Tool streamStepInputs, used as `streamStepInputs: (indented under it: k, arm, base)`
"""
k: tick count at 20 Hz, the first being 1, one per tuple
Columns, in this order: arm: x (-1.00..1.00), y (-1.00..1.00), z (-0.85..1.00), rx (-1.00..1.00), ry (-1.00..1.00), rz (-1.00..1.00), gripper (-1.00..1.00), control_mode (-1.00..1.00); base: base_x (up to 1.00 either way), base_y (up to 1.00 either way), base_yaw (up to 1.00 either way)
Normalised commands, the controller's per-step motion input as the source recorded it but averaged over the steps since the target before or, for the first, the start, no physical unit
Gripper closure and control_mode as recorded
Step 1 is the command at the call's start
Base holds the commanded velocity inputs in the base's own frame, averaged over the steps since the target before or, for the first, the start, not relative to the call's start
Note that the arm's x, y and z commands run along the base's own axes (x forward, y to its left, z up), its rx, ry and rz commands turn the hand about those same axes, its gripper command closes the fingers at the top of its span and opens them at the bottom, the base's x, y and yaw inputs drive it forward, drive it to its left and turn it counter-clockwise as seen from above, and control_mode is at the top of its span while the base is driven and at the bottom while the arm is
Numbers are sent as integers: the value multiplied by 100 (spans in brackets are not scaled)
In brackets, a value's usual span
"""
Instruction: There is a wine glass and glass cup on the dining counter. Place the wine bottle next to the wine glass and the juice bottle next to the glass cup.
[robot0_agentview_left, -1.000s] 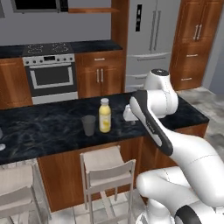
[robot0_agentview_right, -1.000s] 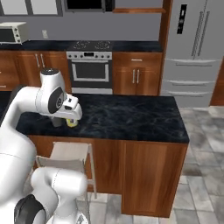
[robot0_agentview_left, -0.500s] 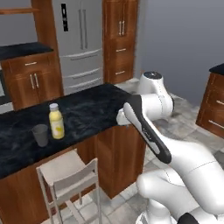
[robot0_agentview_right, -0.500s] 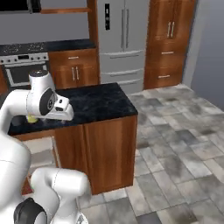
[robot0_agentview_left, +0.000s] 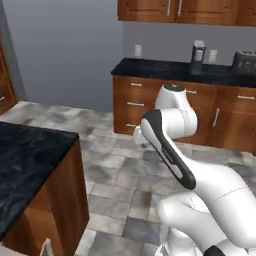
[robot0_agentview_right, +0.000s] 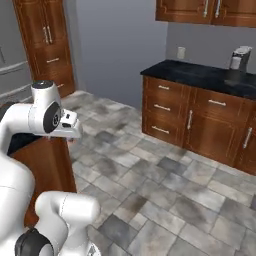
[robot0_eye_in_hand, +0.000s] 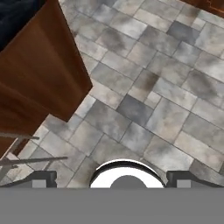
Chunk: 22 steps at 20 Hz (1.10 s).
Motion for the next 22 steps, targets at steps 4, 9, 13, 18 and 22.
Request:
streamStepInputs:
  k: [4,9,13,18,22]
  arm:
    - [0,0,0,0,0,0,-100,100]
    - [0,0,0,0,0,0,-100,100]
    - [0,0,0,0,0,0,-100,100]
    - [0,0,0,0,0,0,-100,100]
    - [0,0,0,0,0,0,-100,100]
  base:
    - [0,0,-100]
    - [0,0,-94]
    - [0,0,-94]
    - [0,0,-93]
    - [0,0,-93]
